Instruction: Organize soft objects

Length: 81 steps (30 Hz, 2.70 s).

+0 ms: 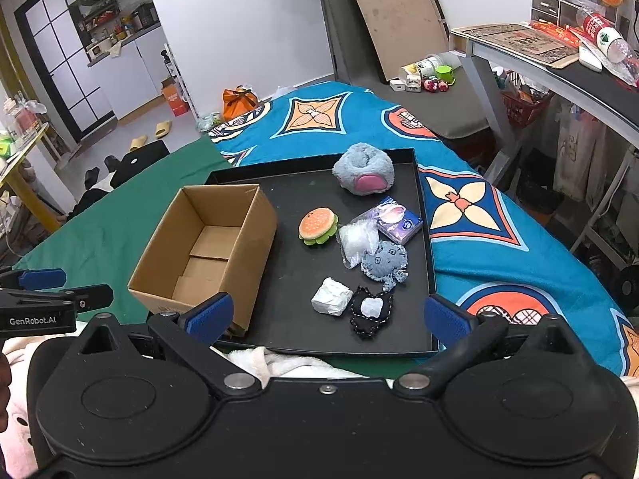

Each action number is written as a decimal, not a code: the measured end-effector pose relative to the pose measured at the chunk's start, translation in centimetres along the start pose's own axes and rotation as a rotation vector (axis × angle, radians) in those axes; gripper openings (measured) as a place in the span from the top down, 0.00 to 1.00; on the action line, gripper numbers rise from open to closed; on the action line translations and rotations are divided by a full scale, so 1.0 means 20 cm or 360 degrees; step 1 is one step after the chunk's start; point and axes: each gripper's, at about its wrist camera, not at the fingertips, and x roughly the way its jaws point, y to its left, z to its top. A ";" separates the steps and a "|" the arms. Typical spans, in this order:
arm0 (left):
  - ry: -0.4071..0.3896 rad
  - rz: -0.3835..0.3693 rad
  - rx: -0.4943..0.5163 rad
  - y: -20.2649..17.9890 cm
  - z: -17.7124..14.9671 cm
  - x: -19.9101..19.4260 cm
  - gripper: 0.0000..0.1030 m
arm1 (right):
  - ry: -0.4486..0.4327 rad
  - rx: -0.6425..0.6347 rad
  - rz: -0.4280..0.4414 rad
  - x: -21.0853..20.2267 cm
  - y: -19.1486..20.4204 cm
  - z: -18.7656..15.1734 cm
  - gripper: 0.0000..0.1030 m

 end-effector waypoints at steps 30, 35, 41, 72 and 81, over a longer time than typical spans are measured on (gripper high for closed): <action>0.0003 -0.0007 -0.0006 0.00 0.00 0.02 0.20 | 0.0004 0.0001 -0.0024 0.01 0.01 0.00 0.00; 0.0002 -0.0012 0.0002 -0.01 0.00 0.01 0.20 | 0.0003 0.0001 -0.0025 0.01 0.00 0.00 0.00; 0.0002 -0.0010 0.0003 -0.02 0.00 0.02 0.20 | -0.0003 -0.0005 -0.0019 0.00 0.00 0.00 0.00; 0.0095 0.0039 -0.0090 0.15 0.11 0.23 0.20 | 0.0062 0.0045 0.0021 0.21 -0.06 0.12 0.00; 0.0113 0.0091 -0.0108 0.19 0.15 0.32 0.20 | 0.0043 0.0035 0.0009 0.29 -0.08 0.19 0.00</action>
